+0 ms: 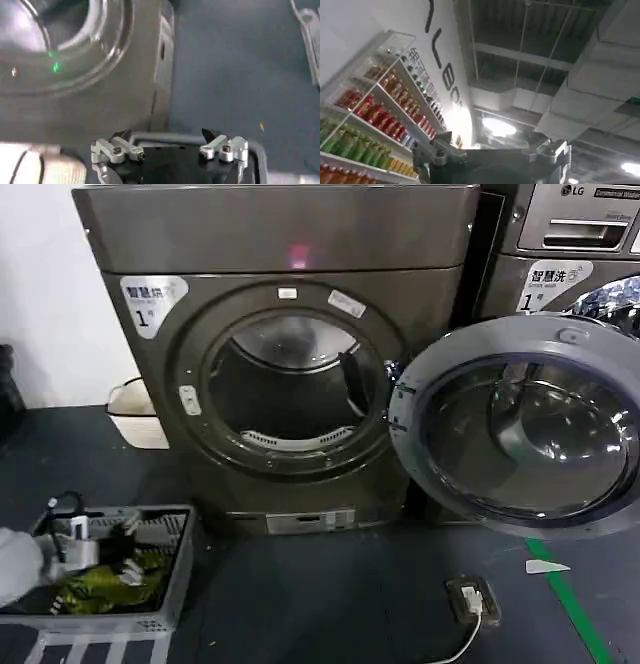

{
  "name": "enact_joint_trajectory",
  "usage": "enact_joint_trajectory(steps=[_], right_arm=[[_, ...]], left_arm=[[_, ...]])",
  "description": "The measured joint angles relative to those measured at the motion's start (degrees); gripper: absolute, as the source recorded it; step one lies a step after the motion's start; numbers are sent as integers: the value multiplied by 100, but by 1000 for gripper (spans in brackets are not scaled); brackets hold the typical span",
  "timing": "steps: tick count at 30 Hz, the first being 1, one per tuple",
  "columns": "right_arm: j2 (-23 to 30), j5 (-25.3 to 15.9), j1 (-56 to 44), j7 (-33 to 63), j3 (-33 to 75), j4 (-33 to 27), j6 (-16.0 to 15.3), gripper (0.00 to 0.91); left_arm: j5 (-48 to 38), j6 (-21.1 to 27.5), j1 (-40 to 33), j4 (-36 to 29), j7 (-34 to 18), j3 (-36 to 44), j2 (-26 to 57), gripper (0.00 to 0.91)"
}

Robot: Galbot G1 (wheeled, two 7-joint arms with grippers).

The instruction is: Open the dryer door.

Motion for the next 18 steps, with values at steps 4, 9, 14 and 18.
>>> enact_joint_trajectory(steps=[4,9,14,18], right_arm=[[-43,-3,-47,2,44,-55,0,907],[-29,-3,-24,2,-1,-27,-4,907],[-21,0,-49,2,36,-30,-2,907],[-12,1,-44,2,37,13,-8,907]], left_arm=[[368,-314,6,278,335,56,262,907],[510,-429,6,524,436,132,596,907],[638,-464,54,713,452,233,707,907],[836,-513,47,816,533,239,737,907]])
